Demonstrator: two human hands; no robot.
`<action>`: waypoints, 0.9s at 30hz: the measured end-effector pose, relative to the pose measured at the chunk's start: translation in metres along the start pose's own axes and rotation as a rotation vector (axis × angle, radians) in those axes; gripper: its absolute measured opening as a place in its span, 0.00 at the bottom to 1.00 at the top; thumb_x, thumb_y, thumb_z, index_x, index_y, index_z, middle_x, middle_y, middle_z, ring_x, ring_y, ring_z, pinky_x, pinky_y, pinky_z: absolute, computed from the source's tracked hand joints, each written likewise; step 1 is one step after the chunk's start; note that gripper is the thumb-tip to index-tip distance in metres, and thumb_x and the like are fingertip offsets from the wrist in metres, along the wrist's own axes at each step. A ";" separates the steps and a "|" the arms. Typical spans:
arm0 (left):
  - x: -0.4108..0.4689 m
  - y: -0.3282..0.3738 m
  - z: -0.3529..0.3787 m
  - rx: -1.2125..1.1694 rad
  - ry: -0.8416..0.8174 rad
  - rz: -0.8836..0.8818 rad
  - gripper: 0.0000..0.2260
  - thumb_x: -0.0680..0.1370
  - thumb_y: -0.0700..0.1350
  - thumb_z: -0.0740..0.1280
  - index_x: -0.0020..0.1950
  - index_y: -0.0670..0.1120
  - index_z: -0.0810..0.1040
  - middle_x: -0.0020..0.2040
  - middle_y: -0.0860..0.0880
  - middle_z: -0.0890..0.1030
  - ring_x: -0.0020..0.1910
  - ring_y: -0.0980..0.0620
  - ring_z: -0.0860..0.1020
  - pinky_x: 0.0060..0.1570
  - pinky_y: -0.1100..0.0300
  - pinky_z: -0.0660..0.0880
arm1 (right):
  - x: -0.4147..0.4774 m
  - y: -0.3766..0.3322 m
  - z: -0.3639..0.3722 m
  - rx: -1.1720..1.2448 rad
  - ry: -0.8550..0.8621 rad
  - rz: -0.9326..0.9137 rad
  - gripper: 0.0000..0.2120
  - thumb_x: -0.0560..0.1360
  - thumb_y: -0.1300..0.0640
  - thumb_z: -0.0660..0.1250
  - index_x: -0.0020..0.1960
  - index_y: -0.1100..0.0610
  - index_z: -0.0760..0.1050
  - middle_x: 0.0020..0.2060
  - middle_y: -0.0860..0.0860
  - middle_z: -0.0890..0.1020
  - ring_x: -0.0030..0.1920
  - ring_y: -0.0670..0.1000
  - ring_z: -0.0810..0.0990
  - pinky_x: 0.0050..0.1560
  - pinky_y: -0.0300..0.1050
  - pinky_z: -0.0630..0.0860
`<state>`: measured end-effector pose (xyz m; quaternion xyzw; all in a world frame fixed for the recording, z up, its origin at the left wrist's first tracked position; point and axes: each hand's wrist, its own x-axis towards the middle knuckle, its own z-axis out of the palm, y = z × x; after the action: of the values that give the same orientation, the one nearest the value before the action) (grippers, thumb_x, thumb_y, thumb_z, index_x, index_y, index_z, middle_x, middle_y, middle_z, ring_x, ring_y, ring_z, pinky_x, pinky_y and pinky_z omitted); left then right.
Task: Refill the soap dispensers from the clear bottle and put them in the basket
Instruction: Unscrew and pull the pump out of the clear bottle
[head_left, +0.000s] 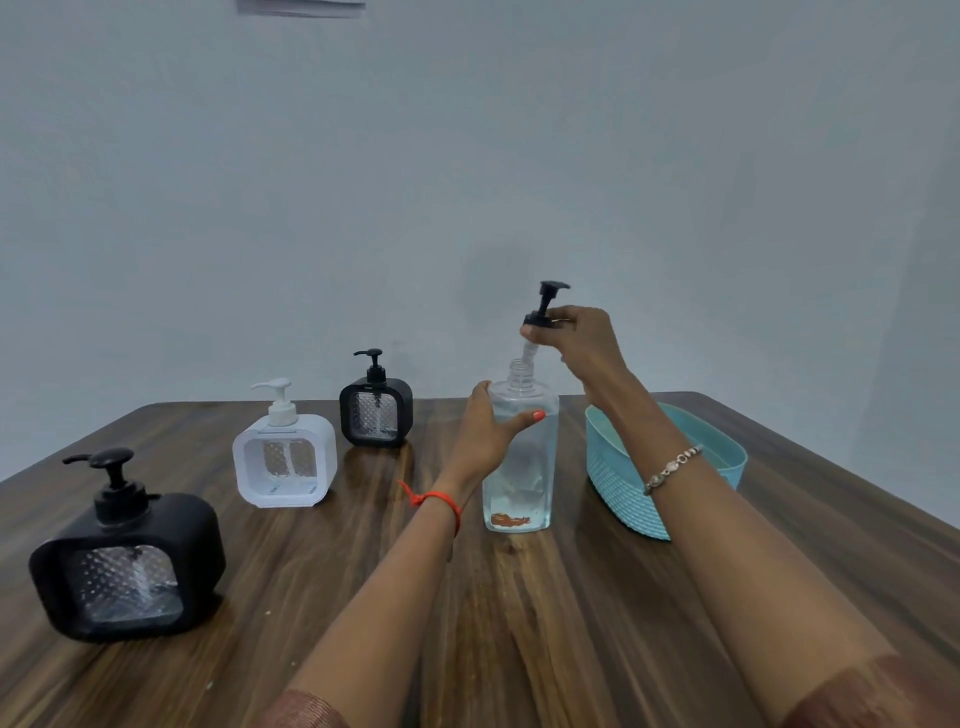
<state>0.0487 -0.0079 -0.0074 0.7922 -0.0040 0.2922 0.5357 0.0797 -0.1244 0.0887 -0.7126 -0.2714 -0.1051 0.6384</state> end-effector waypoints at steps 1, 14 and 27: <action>0.000 0.000 0.000 -0.001 -0.004 0.000 0.26 0.72 0.51 0.71 0.65 0.45 0.65 0.62 0.48 0.73 0.54 0.55 0.72 0.42 0.73 0.67 | 0.000 -0.003 -0.002 0.018 0.055 -0.023 0.09 0.68 0.61 0.73 0.48 0.59 0.80 0.38 0.49 0.82 0.34 0.36 0.78 0.31 0.22 0.68; 0.002 -0.004 0.001 0.006 -0.009 -0.014 0.27 0.72 0.50 0.71 0.66 0.45 0.64 0.64 0.48 0.71 0.57 0.53 0.72 0.43 0.71 0.67 | -0.002 -0.055 -0.009 -0.051 0.261 -0.231 0.09 0.69 0.62 0.72 0.48 0.64 0.81 0.42 0.55 0.83 0.40 0.48 0.80 0.38 0.28 0.71; 0.006 -0.008 0.002 0.005 -0.010 -0.025 0.28 0.72 0.51 0.71 0.67 0.45 0.64 0.65 0.47 0.71 0.60 0.51 0.72 0.55 0.61 0.69 | -0.008 -0.071 -0.013 -0.136 0.359 -0.311 0.08 0.70 0.61 0.70 0.47 0.65 0.80 0.39 0.54 0.82 0.30 0.42 0.76 0.33 0.26 0.68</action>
<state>0.0569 -0.0044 -0.0124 0.7948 0.0039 0.2818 0.5374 0.0390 -0.1364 0.1473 -0.6735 -0.2523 -0.3453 0.6029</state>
